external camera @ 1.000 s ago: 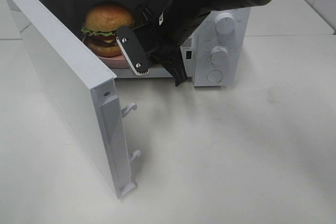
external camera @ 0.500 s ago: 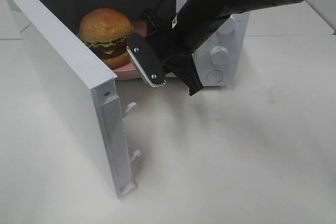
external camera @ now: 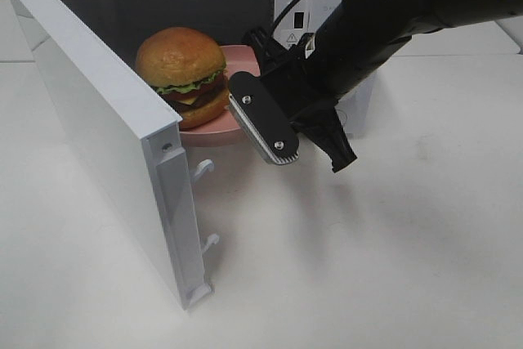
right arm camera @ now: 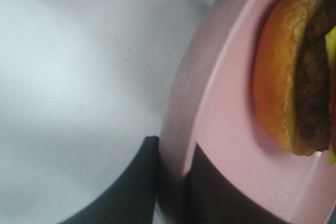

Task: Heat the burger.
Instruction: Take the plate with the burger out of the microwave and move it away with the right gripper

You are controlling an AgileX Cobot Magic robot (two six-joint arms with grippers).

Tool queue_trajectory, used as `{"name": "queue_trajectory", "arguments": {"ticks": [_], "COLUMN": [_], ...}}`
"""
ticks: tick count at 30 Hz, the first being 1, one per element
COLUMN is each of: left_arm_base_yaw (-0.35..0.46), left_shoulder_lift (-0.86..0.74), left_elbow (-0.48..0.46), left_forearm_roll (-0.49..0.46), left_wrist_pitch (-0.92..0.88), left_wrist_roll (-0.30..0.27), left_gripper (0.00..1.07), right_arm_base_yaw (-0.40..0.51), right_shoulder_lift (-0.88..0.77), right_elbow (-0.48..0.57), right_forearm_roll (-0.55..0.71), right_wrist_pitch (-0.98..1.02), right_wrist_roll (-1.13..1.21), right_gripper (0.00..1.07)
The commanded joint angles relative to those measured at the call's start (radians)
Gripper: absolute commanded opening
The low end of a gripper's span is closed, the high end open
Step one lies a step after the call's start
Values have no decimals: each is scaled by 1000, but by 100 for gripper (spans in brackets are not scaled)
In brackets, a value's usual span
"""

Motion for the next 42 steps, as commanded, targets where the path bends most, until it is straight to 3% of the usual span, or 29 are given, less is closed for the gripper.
{"name": "queue_trajectory", "arguments": {"ticks": [1,19,29,42], "left_arm_base_yaw": [-2,-2,-2,-2], "left_shoulder_lift": [-5,-5,-5,-5], "left_elbow": [3,3,3,3], "left_forearm_roll": [-3,-3,-3,-3], "left_wrist_pitch": [-14,-14,-14,-14], "left_wrist_roll": [-1,-1,-1,-1], "left_gripper": [100,100,100,100], "right_arm_base_yaw": [-7,-7,-7,-7], "right_shoulder_lift": [-59,-357,-514,-764], "right_elbow": [24,346,469,588], "right_forearm_roll": [7,7,-6,-198], "right_wrist_pitch": [-75,-117,-94,11], "right_wrist_roll": [21,29,79,296], "right_gripper": [0,0,0,0]}}
